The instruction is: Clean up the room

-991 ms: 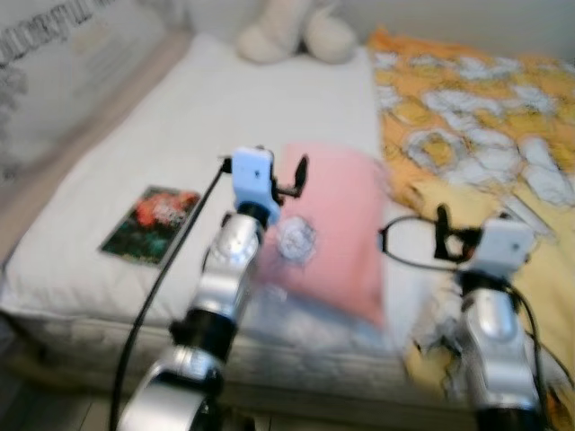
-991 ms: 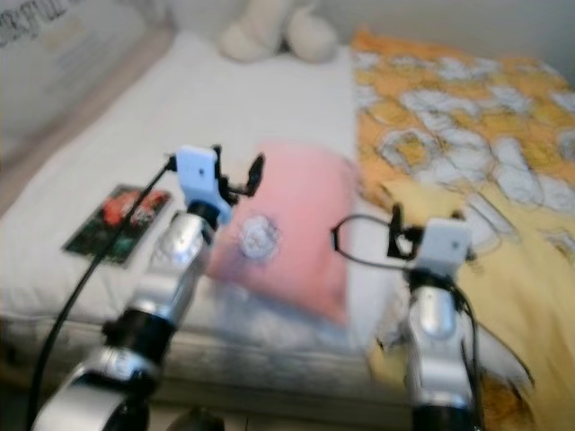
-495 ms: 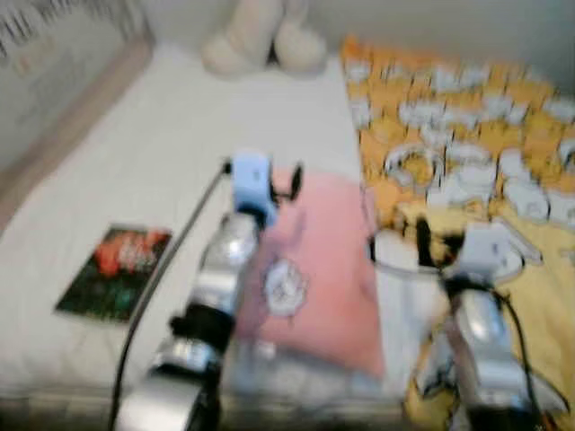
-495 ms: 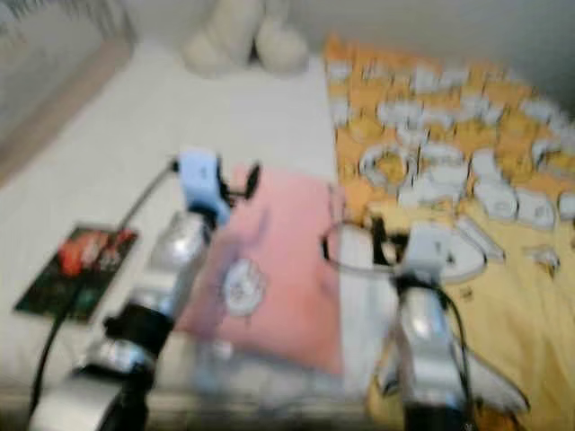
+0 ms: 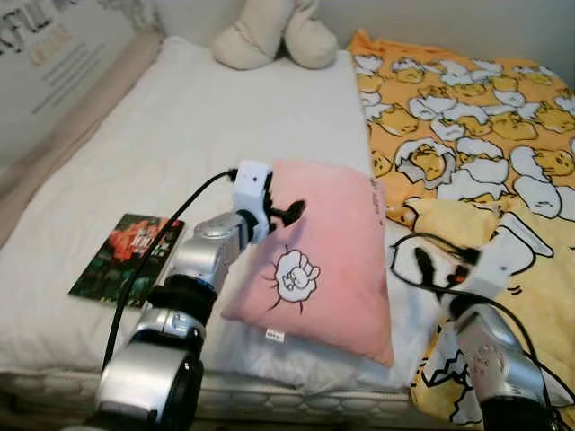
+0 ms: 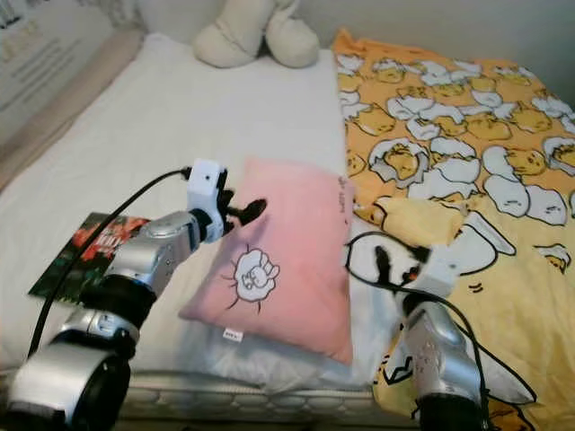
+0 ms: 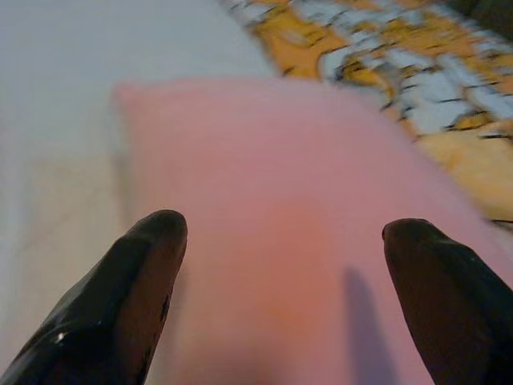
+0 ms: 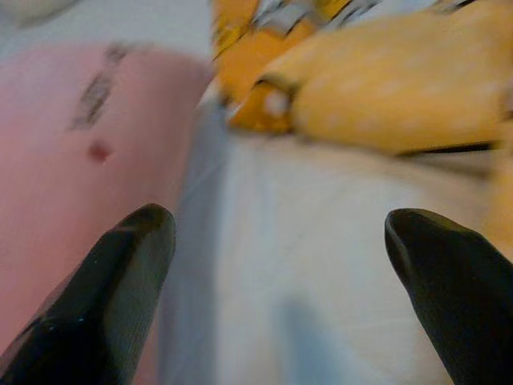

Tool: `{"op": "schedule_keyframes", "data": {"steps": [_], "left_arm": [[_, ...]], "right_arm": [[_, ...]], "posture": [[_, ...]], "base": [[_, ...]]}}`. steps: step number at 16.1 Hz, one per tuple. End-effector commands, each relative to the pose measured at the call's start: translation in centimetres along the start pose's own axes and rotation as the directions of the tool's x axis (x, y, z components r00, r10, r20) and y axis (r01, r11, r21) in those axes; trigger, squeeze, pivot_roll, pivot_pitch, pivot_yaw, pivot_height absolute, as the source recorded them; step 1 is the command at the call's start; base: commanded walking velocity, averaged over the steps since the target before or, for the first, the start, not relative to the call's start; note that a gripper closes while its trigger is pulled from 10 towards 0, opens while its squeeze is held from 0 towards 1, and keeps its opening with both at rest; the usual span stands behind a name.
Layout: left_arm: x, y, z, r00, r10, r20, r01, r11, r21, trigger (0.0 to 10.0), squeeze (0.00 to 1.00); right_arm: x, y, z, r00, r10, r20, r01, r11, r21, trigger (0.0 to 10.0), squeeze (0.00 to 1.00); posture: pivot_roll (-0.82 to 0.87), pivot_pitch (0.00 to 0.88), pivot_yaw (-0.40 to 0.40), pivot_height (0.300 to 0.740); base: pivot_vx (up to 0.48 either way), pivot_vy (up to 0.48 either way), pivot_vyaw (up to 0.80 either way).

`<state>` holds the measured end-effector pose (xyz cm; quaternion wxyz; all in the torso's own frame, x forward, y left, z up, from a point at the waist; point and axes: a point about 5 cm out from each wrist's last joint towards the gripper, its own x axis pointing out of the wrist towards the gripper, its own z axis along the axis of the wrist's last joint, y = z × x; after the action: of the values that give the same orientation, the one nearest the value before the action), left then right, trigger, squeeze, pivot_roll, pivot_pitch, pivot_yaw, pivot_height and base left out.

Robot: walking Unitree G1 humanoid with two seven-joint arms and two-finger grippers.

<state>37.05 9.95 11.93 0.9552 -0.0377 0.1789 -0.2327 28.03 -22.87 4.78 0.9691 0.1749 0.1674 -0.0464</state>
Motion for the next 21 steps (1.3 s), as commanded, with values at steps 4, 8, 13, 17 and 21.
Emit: {"op": "schedule_keyframes", "data": {"steps": [4, 8, 13, 17, 21], "left_arm": [[-0.8, 0.8, 1.5, 1.0, -0.004, -0.015, 0.004, 1.0, -0.03, 10.0, 0.0], [-0.9, 0.8, -0.8, 0.992, -0.06, -0.111, 0.049, 0.994, -0.094, 10.0, 0.0], [0.8, -2.9, -4.2, 0.954, -0.195, -0.228, 0.163, 0.975, -0.152, 10.0, 0.0], [1.8, -5.9, -5.5, 0.936, -0.239, -0.258, 0.209, 0.968, -0.138, 0.0, 0.0], [1.7, -5.5, -6.4, 0.939, -0.192, -0.285, 0.193, 0.981, -0.026, 0.0, 0.0]], "right_arm": [[0.8, 1.9, 1.5, 0.985, 0.169, -0.033, -0.169, 0.986, 0.004, 10.0, 0.0], [1.5, 3.1, -0.2, 0.966, 0.237, -0.104, -0.228, 0.97, 0.086, 10.0, 0.0], [2.0, 3.5, -3.3, 0.955, 0.243, -0.172, -0.204, 0.955, 0.217, 10.0, 0.0], [3.0, 4.9, -4.3, 0.937, 0.258, -0.237, -0.215, 0.958, 0.191, 0.0, 0.0], [3.4, 4.5, -3.6, 0.943, 0.254, -0.216, -0.216, 0.959, 0.186, 0.0, 0.0]], "posture": [[0.04, 0.0, -0.026, 0.74], [0.05, 0.0, -0.023, 0.74], [0.05, 0.048, -0.008, 0.74], [0.02, 0.072, -0.013, 0.74], [0.03, 0.081, -0.021, 0.74]], "base": [[0.0, 0.0, 0.0], [0.0, 0.0, 0.0], [0.0, 0.0, 0.0], [0.0, 0.0, 0.0], [0.0, 0.0, 0.0]]}}
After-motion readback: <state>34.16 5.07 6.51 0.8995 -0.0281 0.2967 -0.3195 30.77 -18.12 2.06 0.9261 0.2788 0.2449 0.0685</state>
